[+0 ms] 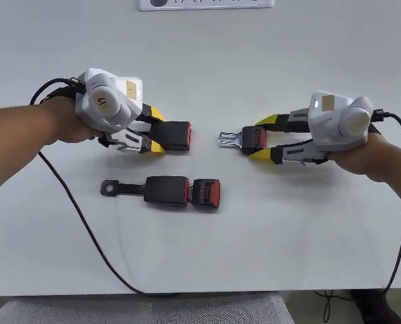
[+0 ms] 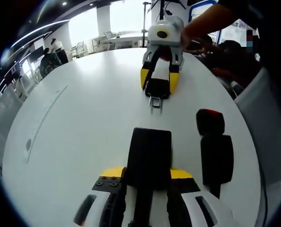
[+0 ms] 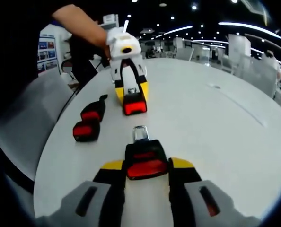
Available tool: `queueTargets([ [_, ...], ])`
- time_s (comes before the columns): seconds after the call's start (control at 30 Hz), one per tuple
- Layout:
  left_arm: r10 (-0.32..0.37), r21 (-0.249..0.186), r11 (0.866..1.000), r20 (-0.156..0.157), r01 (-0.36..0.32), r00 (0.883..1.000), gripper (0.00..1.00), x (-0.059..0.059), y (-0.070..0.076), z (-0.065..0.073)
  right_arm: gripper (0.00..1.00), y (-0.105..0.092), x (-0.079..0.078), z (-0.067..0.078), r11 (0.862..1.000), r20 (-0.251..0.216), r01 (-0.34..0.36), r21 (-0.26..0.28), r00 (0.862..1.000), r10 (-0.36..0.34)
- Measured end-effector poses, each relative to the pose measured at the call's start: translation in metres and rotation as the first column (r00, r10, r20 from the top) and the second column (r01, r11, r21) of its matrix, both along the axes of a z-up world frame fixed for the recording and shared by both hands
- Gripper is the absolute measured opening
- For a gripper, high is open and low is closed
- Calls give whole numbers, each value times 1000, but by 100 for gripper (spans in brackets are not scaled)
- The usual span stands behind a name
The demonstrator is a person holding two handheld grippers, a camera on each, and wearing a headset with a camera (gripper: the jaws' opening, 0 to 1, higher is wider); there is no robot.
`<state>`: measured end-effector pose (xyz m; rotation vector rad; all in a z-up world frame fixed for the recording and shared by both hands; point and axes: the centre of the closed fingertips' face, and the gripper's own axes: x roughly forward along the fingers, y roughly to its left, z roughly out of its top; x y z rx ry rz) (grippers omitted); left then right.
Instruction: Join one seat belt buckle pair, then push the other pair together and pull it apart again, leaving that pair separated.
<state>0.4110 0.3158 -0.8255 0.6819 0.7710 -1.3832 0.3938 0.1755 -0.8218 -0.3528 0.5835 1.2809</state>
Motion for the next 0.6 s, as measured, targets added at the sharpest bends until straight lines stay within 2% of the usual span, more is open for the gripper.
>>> queueTargets([
  [0.4, 6, 10, 1000, -1, -6, 1000, 34, 0, 0, 0, 36, 37, 4, -3, 1000, 5, 0, 11, 1000, 0],
  [0.6, -3, 16, 1000, 3, 3, 1000, 34, 1, 0, 0, 36, 56, 4, -4, 1000, 11, -22, 4, 1000, 22],
])
